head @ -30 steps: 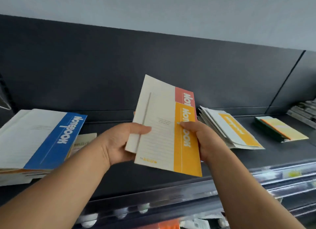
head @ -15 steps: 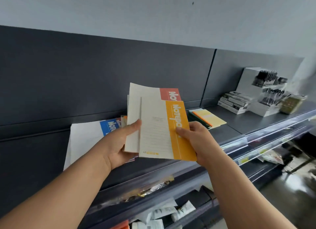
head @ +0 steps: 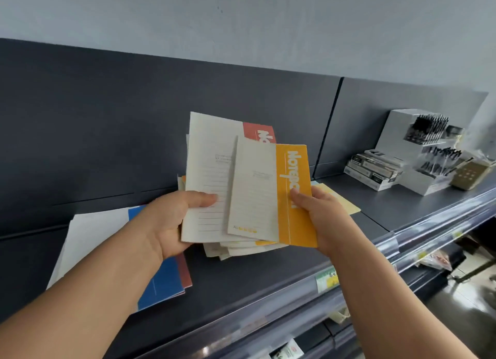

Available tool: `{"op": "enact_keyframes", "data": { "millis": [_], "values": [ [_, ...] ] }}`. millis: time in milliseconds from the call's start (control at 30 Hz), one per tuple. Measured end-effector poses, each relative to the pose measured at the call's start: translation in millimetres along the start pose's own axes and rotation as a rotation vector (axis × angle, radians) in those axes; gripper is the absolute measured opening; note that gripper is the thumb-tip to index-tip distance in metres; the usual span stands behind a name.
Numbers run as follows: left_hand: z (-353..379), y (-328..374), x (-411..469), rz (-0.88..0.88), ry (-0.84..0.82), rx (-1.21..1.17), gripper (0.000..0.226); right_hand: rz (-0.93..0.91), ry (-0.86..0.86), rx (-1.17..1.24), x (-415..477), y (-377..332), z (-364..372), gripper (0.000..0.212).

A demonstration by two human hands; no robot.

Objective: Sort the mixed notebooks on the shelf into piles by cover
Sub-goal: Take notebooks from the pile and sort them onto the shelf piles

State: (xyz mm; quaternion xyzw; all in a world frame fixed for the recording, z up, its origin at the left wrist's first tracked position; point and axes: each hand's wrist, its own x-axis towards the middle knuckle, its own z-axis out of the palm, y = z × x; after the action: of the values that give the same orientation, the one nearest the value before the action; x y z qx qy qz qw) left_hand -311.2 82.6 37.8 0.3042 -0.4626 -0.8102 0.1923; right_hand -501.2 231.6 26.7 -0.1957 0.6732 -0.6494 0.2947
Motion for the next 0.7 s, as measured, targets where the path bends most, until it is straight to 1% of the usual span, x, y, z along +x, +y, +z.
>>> {"op": "enact_keyframes", "data": {
  "millis": [67,133,267,333,433,467,500,533,567,600,633,667,700],
  "values": [
    [-1.2,5.7,3.2,0.048,0.031,-0.02,0.034,0.005,0.029,0.056,19.2,-2.9,-10.6,0.005],
    [-3.8,14.0,3.5,0.105,0.068,-0.045,0.034,0.036,0.032,0.074,40.3,-3.6,-23.8,0.006],
    [-9.8,15.1,-0.9,0.238,0.169,-0.085,0.052,0.057,-0.037,-0.042,83.2,4.4,-41.3,0.01],
    [-6.9,8.8,-5.6,0.292,0.203,-0.135,0.066,0.085,-0.106,-0.138,99.7,9.8,-42.4,0.013],
    [3.2,-4.7,-12.9,0.384,0.273,-0.185,0.088,0.069,-0.21,-0.305,116.4,19.0,-42.9,0.022],
    [7.6,-10.2,-15.2,0.41,0.298,-0.186,0.089,0.067,-0.241,-0.307,121.5,21.0,-42.8,0.024],
    [12.9,-15.0,-18.0,0.441,0.318,-0.188,0.075,0.074,-0.273,-0.292,125.9,22.7,-42.8,0.023],
    [16.7,-19.1,-21.7,0.473,0.33,-0.214,0.053,0.07,-0.302,-0.279,130.7,25.3,-42.3,0.021],
    [22.1,-22.6,-26.0,0.493,0.339,-0.245,0.04,0.068,-0.322,-0.282,133.7,26.9,-40.4,0.021],
    [27.1,-26.7,-29.0,0.507,0.343,-0.251,0.041,0.076,-0.339,-0.29,133.2,26.8,-36.9,0.022],
    [31.1,-30.5,-31.8,0.512,0.358,-0.254,0.053,0.085,-0.366,-0.29,132.7,25.9,-32.4,0.024],
    [35.9,-33.3,-33.5,0.516,0.378,-0.255,0.061,0.085,-0.389,-0.294,133.3,25.5,-26.5,0.027],
    [42.2,-35.4,-34.8,0.516,0.391,-0.262,0.056,0.081,-0.41,-0.292,132.6,23.2,-20.0,0.029]
  ]
}}
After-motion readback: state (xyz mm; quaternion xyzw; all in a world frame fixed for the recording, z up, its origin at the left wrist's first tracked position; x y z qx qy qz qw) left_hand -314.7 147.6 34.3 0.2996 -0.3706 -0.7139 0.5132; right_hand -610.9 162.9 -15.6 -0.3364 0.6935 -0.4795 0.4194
